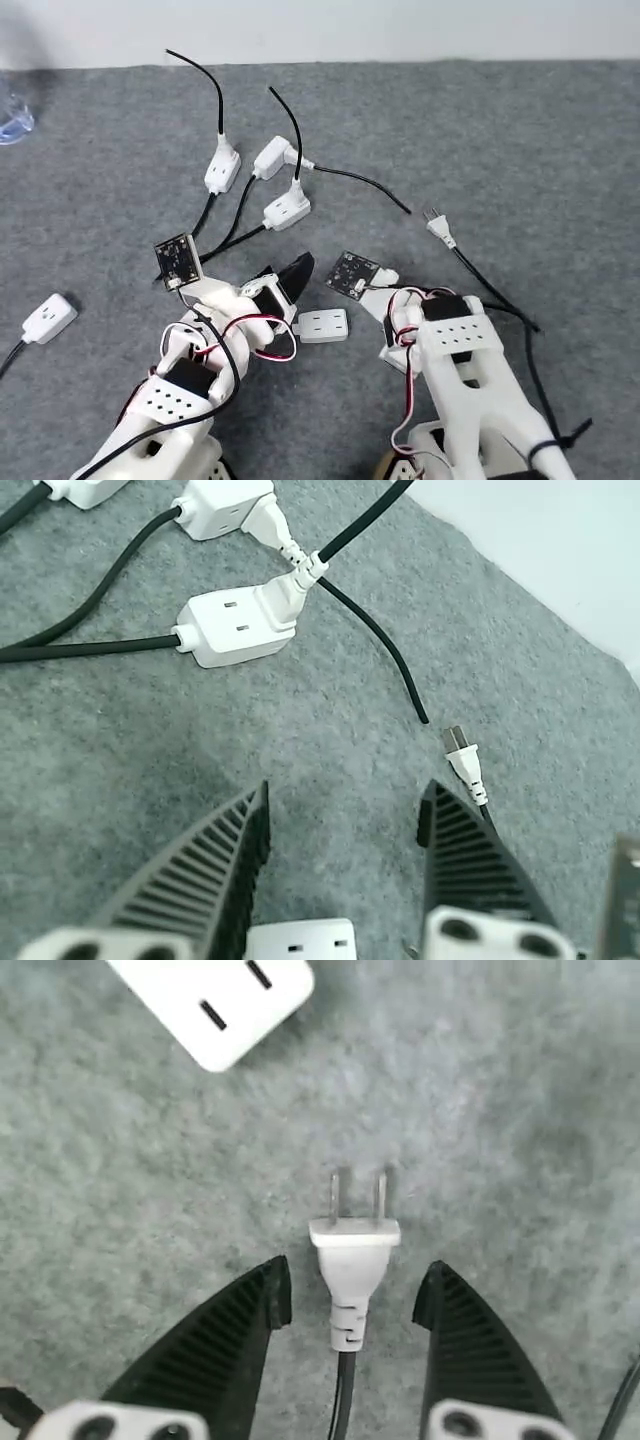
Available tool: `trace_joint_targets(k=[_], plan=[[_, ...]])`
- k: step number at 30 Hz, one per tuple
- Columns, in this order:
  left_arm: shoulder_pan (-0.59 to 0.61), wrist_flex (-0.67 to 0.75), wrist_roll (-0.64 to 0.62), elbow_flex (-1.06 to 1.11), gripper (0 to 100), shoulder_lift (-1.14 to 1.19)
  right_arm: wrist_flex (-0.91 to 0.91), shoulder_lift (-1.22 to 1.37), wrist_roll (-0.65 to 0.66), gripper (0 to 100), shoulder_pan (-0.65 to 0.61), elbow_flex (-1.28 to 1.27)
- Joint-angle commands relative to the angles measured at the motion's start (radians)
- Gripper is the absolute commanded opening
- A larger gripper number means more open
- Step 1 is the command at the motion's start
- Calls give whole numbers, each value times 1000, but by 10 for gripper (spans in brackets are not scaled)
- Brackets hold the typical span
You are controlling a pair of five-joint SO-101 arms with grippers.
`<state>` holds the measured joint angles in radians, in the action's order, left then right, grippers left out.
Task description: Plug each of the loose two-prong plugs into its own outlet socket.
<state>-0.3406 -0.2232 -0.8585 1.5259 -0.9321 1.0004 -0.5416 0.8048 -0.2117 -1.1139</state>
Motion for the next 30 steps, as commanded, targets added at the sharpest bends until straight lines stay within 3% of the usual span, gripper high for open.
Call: trace_joint_targets(k=[1,10,21,26,30], plan=[[-8,0,11,-25,232,-12,-16,77,3,191,1,54],[-8,2,11,-25,232,-12,-36,367,11,190,68,230],[-9,2,11,-25,232,-12,-19,344,3,184,4,239],[-9,2,11,-25,232,-12,-19,341,6,6,-28,239],[-9,2,11,-25,232,-12,-16,337,9,9,-33,238]])
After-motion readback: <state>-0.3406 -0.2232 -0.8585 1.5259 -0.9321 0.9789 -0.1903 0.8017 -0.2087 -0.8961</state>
